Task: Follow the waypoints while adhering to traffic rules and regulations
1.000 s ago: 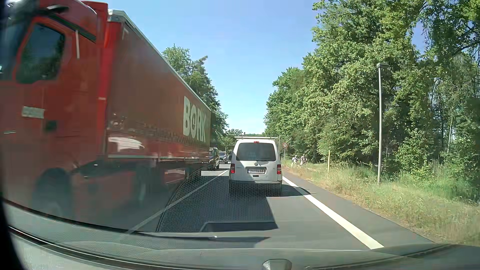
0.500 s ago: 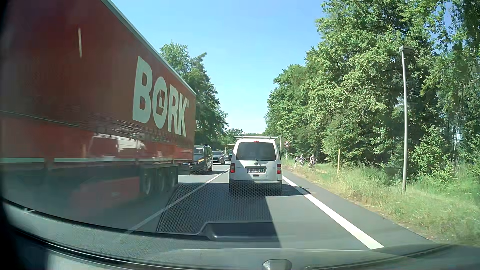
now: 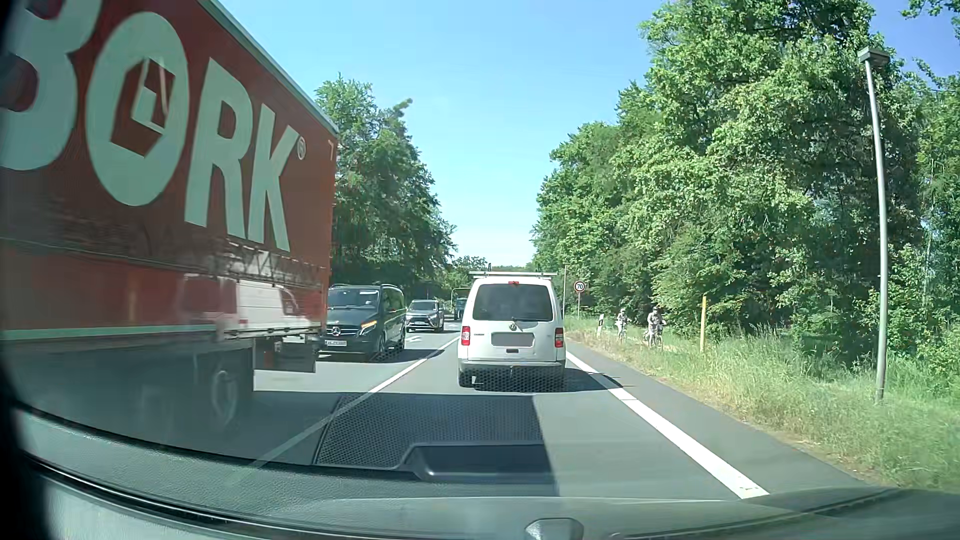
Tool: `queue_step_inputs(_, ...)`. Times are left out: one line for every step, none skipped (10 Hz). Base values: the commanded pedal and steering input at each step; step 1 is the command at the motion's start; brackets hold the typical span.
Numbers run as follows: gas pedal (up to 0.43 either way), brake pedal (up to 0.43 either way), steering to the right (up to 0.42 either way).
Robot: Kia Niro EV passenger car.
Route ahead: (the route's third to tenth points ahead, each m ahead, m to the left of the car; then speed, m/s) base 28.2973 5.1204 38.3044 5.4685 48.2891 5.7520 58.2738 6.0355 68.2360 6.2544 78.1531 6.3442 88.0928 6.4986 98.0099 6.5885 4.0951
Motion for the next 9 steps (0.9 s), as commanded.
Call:
queue_step_inputs(0.0,0.03,-0.003)
queue_step_inputs(0.0,0.03,-0.003)
queue_step_inputs(0.0,0.03,-0.003)
queue_step_inputs(0.0,0.03,-0.003)
queue_step_inputs(0.0,0.03,-0.003)
queue_step_inputs(0.008,0.03,-0.003)
queue_step_inputs(0.039,0.03,-0.004)
queue_step_inputs(0.047,0.03,-0.004)
queue_step_inputs(0.047,0.03,-0.004)
